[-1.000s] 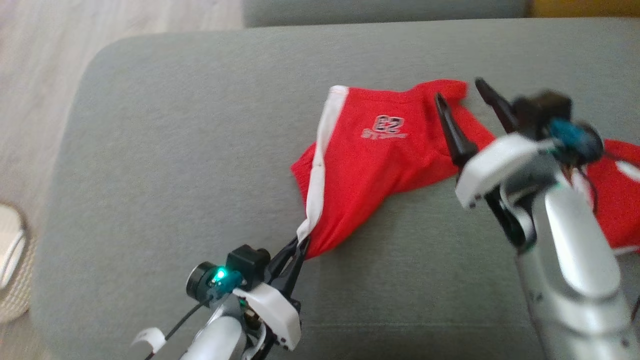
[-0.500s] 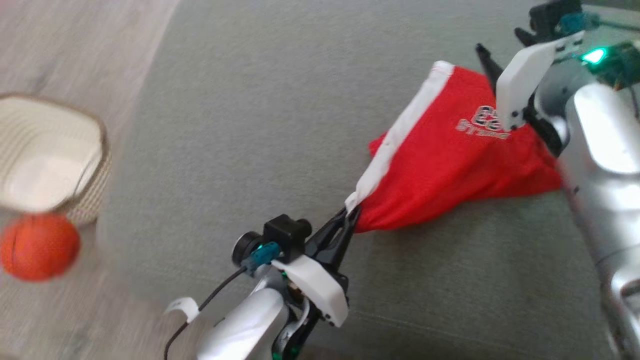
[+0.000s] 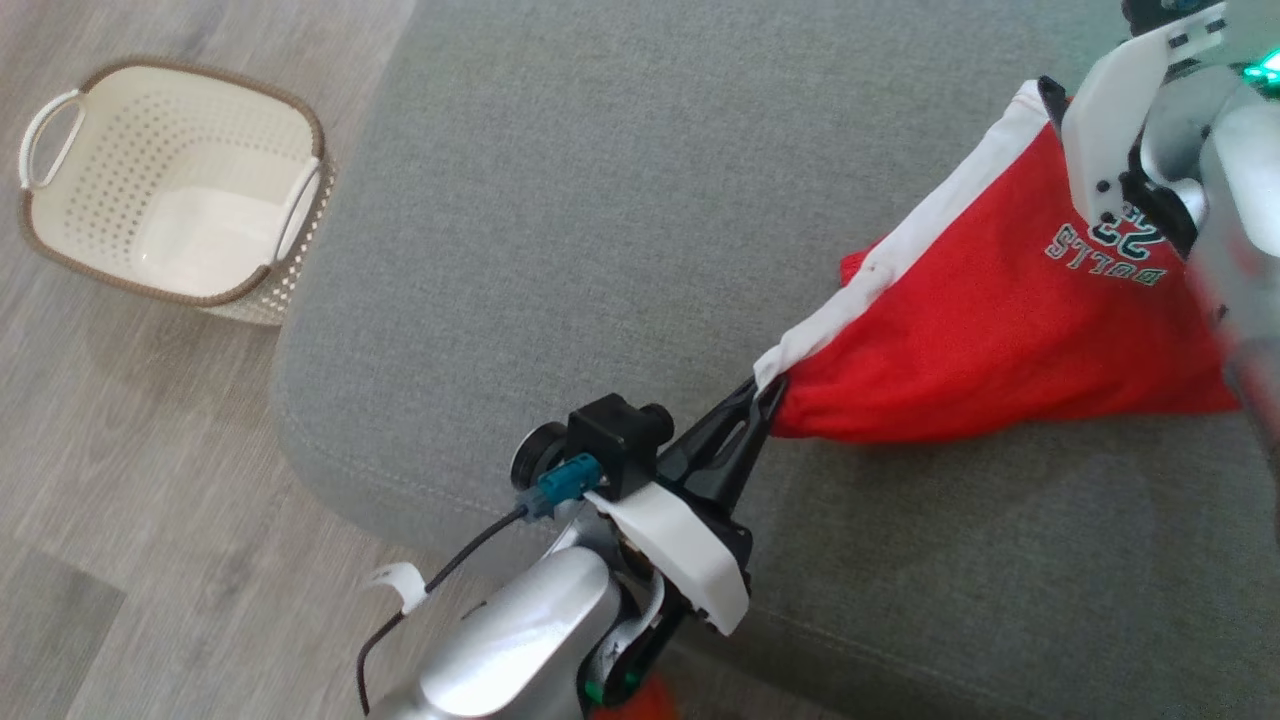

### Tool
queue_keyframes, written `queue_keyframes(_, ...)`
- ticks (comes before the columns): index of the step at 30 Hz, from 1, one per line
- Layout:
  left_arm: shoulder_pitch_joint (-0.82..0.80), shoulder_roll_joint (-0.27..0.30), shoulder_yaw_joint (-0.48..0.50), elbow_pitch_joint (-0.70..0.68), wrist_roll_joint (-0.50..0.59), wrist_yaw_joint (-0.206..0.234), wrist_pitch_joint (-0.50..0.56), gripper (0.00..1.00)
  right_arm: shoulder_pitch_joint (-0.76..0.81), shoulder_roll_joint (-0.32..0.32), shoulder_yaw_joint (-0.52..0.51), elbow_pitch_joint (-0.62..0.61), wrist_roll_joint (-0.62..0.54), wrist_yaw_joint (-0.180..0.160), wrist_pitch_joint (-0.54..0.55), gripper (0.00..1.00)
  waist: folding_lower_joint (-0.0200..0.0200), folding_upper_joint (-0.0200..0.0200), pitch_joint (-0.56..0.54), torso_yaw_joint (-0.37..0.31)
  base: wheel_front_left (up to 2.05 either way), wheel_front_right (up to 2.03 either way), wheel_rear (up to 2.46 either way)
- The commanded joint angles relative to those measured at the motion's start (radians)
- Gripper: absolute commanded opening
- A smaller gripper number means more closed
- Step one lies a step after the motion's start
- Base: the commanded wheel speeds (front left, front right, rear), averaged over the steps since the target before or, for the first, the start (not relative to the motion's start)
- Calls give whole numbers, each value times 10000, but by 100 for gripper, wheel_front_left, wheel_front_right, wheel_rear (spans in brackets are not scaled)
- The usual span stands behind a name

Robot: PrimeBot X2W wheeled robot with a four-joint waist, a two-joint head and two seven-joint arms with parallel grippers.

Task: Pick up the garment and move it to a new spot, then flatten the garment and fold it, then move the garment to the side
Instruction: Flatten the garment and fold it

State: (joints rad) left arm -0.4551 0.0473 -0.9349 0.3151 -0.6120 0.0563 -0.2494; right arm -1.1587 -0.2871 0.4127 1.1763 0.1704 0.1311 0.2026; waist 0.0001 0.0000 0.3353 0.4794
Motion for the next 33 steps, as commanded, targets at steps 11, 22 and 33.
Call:
queue_keyframes(11, -498, 30, 121, -398, -213, 165, -123, 0, -549, 68, 846, 545, 682, -4, -54, 100, -1, 0, 246, 175, 0, 0, 0)
queue_keyframes(22, -476, 30, 271, -302, -132, 217, -124, 0, -635, 25, 1157, 604, 1482, -4, -734, 0, -1, 0, 129, -4, 0, 0, 0)
queue_keyframes(33, -341, 30, 820, -9, 81, 293, -124, 0, -634, 12, 1427, 517, 2140, -4, -1941, 0, -1, 0, -368, -607, 0, 0, 0)
